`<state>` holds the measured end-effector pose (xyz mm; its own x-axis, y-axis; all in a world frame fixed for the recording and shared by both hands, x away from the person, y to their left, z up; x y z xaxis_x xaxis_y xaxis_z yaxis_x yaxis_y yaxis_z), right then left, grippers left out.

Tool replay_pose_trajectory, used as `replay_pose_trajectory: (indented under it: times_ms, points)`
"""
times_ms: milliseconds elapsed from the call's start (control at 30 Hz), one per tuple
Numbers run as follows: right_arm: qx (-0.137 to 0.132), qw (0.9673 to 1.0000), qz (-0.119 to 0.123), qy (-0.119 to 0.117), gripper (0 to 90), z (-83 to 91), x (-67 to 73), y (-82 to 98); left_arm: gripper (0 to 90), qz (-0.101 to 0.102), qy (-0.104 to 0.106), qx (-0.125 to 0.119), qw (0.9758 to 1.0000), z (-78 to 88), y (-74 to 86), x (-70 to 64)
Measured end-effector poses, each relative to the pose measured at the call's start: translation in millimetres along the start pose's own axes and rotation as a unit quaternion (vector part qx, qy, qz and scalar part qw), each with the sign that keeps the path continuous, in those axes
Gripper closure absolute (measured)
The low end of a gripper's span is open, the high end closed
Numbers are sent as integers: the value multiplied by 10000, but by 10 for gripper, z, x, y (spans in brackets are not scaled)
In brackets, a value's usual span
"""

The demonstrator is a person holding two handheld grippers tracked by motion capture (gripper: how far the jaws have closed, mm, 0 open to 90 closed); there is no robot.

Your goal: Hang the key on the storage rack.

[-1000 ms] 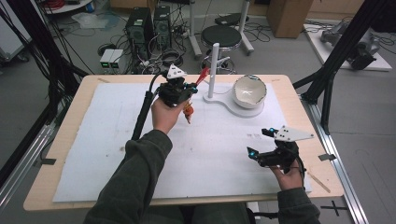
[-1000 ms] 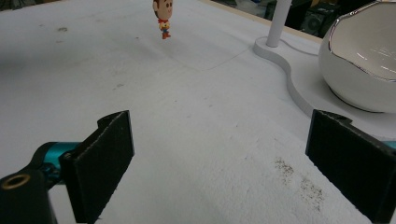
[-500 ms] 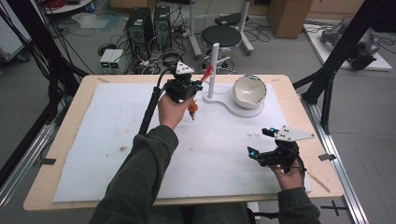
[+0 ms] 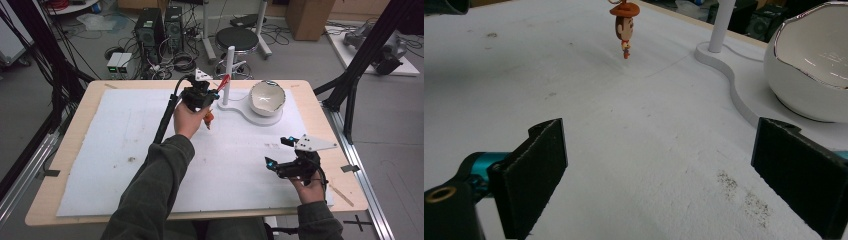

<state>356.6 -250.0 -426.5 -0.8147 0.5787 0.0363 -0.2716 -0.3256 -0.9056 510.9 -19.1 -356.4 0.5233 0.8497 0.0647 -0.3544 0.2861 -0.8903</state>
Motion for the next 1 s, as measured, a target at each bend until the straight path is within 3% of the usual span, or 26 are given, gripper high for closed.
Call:
replay_pose_trajectory:
  times_ms: [400,1000]
  points:
    - [5,10000,1,-21,67,-9,7,-1,865,-35,-124,138,9998,-71,45,23]
    - [-9,10000,8,-21,67,-9,-1,-5,865,-42,-148,290,9995,-188,75,-15]
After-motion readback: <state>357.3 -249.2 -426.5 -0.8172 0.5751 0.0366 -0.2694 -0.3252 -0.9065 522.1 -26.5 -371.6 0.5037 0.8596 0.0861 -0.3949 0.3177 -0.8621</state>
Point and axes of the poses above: each handheld gripper's, and its own axes: z roughly backward along the jaws, y roughly out of its underside, x roughly to its left, the point moved 8 cm from there along -z, roughly forward along the jaws, and after that the axes turned 8 degrees about -y, right-handed, at the moved point
